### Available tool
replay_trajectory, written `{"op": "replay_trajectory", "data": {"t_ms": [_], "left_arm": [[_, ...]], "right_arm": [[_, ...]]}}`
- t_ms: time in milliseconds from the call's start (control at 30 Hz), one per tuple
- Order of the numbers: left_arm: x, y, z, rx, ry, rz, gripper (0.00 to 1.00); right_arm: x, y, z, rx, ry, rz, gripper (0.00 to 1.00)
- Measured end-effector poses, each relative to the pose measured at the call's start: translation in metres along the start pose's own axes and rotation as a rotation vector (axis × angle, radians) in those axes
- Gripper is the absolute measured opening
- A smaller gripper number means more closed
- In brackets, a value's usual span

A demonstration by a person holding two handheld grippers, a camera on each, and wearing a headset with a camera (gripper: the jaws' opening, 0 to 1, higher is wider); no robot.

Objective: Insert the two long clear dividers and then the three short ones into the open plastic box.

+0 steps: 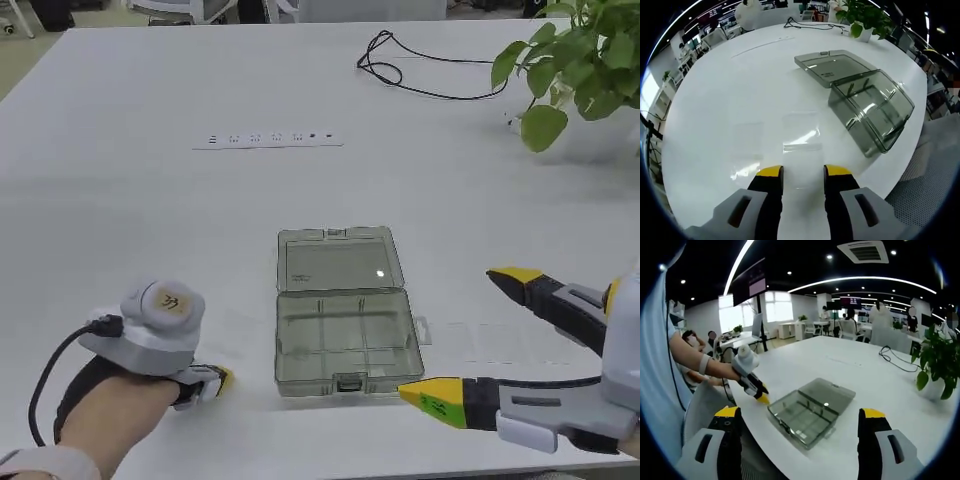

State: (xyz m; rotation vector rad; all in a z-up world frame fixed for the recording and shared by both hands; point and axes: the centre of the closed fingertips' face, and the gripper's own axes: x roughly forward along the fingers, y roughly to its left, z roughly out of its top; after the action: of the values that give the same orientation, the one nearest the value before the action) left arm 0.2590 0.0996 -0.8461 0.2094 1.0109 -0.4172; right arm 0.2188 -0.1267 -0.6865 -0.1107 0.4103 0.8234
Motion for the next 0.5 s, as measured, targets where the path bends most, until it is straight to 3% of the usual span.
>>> {"op": "replay_trajectory", "data": {"t_ms": [500], "left_arm": [[-0.0017, -0.0021, 0.0035, 0.020, -0.016, -0.008, 0.30]], "right_arm": [[0.0002, 0.0001, -0.0051, 0.008, 0.008, 0.010, 0.97]]}}
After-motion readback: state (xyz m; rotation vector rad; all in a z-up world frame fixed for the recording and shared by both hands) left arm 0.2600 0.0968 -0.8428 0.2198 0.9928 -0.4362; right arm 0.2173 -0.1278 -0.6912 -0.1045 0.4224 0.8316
